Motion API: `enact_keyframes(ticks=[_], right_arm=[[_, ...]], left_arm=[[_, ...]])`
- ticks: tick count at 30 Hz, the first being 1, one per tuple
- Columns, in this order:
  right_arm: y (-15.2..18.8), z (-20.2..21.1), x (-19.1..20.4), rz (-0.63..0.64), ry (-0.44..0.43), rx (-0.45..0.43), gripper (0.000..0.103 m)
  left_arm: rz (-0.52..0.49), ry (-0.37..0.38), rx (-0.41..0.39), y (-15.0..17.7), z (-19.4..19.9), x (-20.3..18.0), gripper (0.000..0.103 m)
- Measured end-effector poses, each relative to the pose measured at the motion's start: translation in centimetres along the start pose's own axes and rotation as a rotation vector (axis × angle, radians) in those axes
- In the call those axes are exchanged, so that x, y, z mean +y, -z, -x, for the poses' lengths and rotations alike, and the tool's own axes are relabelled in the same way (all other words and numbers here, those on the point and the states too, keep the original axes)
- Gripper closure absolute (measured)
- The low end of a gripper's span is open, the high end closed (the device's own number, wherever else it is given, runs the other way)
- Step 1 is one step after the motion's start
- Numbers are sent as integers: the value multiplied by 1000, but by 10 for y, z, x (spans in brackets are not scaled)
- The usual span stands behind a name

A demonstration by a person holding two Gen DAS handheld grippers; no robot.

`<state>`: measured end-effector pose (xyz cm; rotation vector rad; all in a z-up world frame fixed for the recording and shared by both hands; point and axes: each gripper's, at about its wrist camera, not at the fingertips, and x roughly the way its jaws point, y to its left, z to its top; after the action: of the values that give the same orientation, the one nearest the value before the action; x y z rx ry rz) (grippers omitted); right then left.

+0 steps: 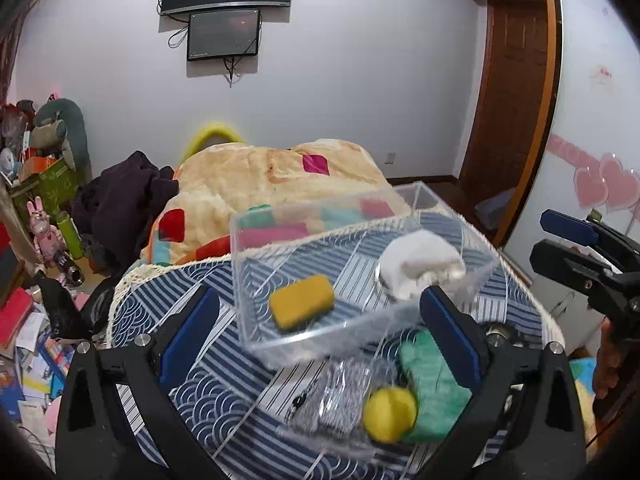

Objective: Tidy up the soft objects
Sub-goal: 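Grasp the bagged silver knit item with the left tool while the right tool grasps the green knit cloth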

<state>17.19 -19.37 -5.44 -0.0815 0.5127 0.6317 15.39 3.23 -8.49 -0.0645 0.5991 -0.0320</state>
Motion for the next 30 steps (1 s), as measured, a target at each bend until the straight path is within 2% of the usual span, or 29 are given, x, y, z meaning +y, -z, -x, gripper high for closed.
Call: enact_keyframes(ticks=[6,11,16,18,20,22,25,30], right_arm=[[33,-18,6,19,-15,108,18],[60,-38,6,-26,-48,185,18],[77,-50,13,-8,-72,247,20],[80,-52,19,19,-57,259,26],[83,-54,21,32,-57,270,35],[84,-55,20,30,-59,279,47],[87,-53,20,35,-44,274,55],[85,-44,17,36,-39,247,64]], left_arm=[[14,27,67,26,-6,5,1],[18,15,179,56,-32,10,1],[47,28,215,70,-43,17,2],[54,35,218,71,-47,17,8],[56,53,233,72,-53,16,21],[61,67,251,74,-60,14,30],[86,103,266,77,-64,15,46],[70,98,252,76,-56,13,50]])
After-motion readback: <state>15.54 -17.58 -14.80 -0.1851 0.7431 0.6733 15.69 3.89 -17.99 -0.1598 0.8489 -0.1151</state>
